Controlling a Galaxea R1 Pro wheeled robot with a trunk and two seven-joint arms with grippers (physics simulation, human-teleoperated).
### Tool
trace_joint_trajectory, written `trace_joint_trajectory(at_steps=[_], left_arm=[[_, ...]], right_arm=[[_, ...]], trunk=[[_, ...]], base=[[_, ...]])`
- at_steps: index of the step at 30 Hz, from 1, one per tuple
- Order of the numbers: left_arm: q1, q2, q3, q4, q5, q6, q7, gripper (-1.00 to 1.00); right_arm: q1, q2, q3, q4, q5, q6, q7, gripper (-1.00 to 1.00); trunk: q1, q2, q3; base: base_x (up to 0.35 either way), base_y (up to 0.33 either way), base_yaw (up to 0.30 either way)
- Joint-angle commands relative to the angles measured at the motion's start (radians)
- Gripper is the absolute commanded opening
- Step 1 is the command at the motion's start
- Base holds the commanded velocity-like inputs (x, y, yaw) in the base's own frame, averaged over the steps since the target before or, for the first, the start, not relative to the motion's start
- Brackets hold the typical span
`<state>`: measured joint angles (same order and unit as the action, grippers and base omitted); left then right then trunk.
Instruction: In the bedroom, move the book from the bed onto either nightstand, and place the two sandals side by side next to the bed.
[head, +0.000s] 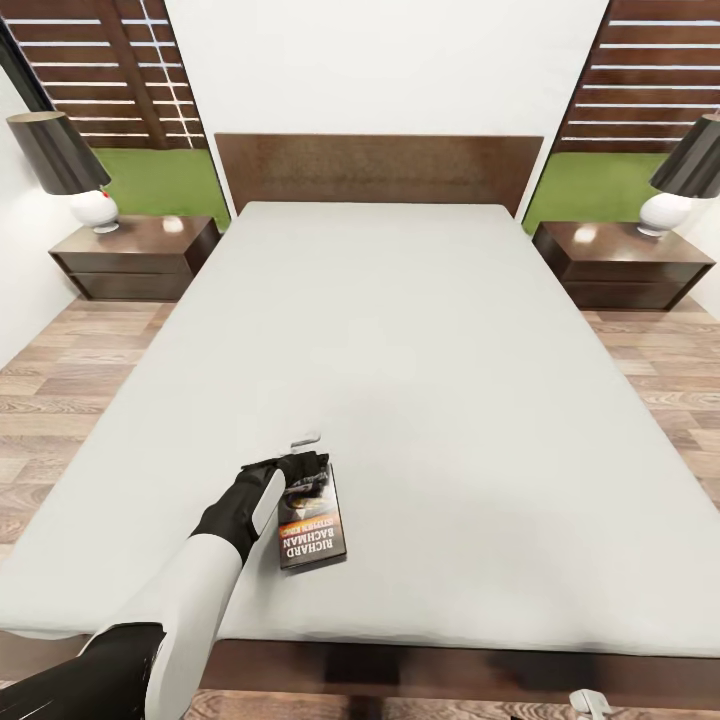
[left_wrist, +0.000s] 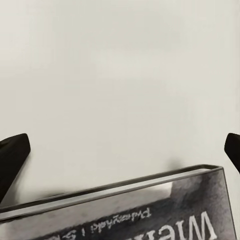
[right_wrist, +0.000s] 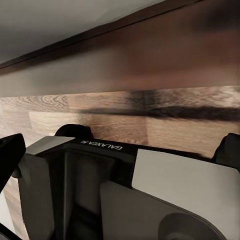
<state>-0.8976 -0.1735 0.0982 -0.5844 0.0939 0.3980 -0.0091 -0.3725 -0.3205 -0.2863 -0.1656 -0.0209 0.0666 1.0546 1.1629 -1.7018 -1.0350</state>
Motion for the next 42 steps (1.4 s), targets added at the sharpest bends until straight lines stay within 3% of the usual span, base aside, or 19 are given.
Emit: trace_joint_trajectory(at_steps=[1,42], left_arm=[[0.000,-0.001,0.006,0.005,0.017,0.007,-0.002,1.00],[0.000,-0.001,0.006,0.005,0.017,0.006,-0.002,1.00]], right_arm=[[0.000,0.000,-0.002,0.000,-0.002,0.007,0.004,1.00],[0.000,0.000,-0.002,0.000,-0.002,0.007,0.004,1.00]], trunk=[[0.000,0.000,-0.001],[0.000,0.000,-0.001]], base=[[0.000,0.000,0.000],[-0.024,0.000,0.000]])
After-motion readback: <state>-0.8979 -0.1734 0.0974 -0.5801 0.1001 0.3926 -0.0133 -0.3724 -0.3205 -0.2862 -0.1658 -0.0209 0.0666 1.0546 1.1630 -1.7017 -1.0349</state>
